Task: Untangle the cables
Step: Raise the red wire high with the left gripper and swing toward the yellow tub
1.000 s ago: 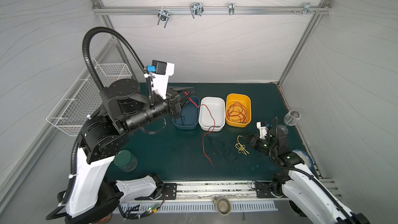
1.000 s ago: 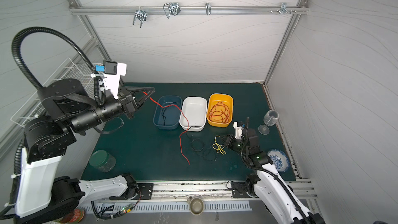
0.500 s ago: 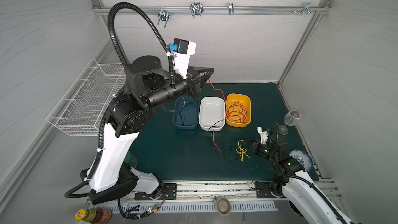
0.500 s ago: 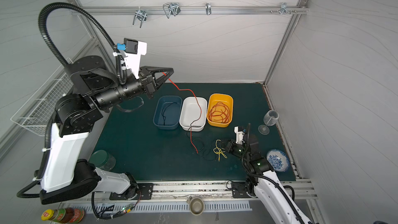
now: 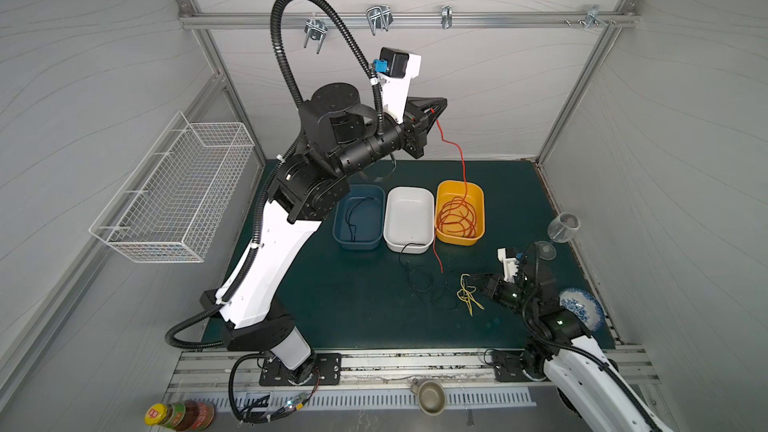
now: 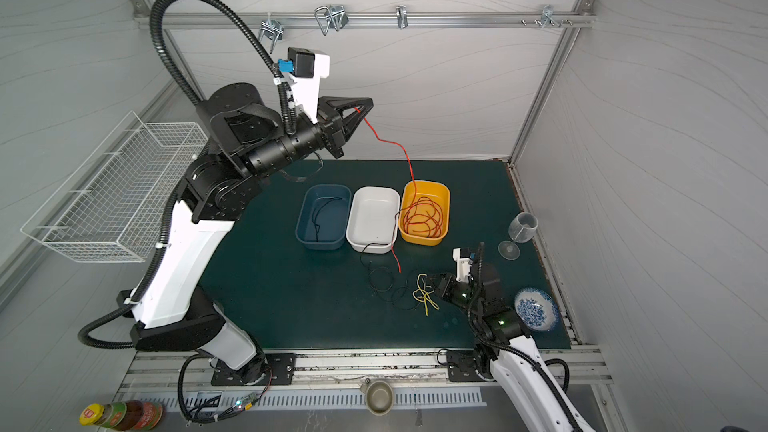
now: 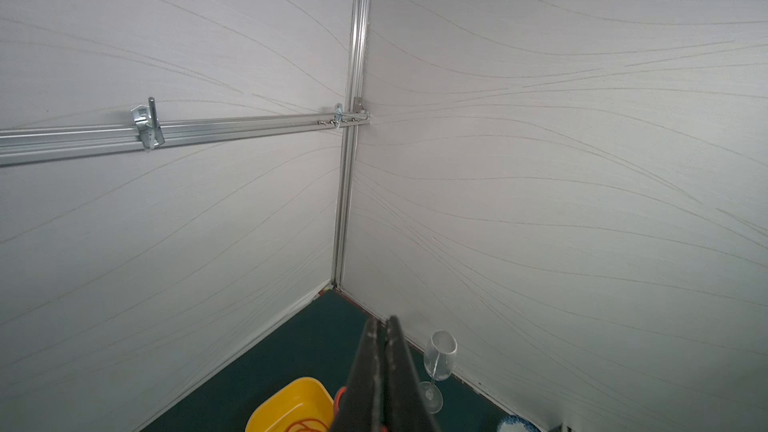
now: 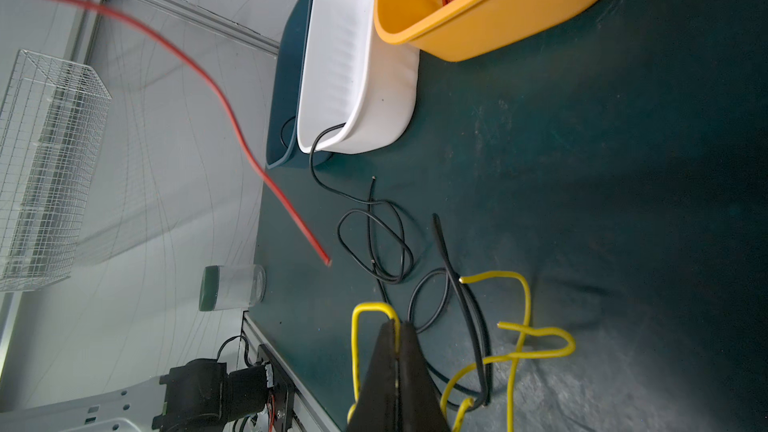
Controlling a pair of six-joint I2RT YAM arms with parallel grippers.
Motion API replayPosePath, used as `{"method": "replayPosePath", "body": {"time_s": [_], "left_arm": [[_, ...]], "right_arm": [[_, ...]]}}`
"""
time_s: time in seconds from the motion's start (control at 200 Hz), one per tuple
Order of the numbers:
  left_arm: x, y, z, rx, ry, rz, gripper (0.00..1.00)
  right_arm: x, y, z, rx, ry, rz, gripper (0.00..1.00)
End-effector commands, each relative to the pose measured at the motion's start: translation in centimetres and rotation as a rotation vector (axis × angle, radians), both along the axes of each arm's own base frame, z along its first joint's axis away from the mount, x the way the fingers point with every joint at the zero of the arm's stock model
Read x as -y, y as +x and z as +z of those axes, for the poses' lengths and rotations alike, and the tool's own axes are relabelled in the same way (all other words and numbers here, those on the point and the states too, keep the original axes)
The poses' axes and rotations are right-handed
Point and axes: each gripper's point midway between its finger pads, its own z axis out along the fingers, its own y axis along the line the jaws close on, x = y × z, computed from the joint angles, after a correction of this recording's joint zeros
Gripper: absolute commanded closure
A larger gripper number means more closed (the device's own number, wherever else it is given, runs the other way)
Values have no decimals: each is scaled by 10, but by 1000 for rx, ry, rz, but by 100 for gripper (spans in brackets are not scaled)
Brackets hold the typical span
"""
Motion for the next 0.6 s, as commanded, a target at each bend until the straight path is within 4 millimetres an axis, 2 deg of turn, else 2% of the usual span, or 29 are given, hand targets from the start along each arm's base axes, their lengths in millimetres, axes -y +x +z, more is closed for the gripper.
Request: {"method": "replayPosePath", "body": {"time_s": [0.0,0.235,0.495,0.595], "left_arm": [[4,10,30,177,-33,41,100],[23,52,29,267,-61,100,100],[13,104,32,216,-224,79,100],[11,117,30,205,-252,76,100]], "right_arm": [[-3,-5,6,8,4,30,100],[-5,-9,11,14,17,48,100],[-11,-9,7,4,25,75,100],[-13,-8,2,-5,26,81,100]]}}
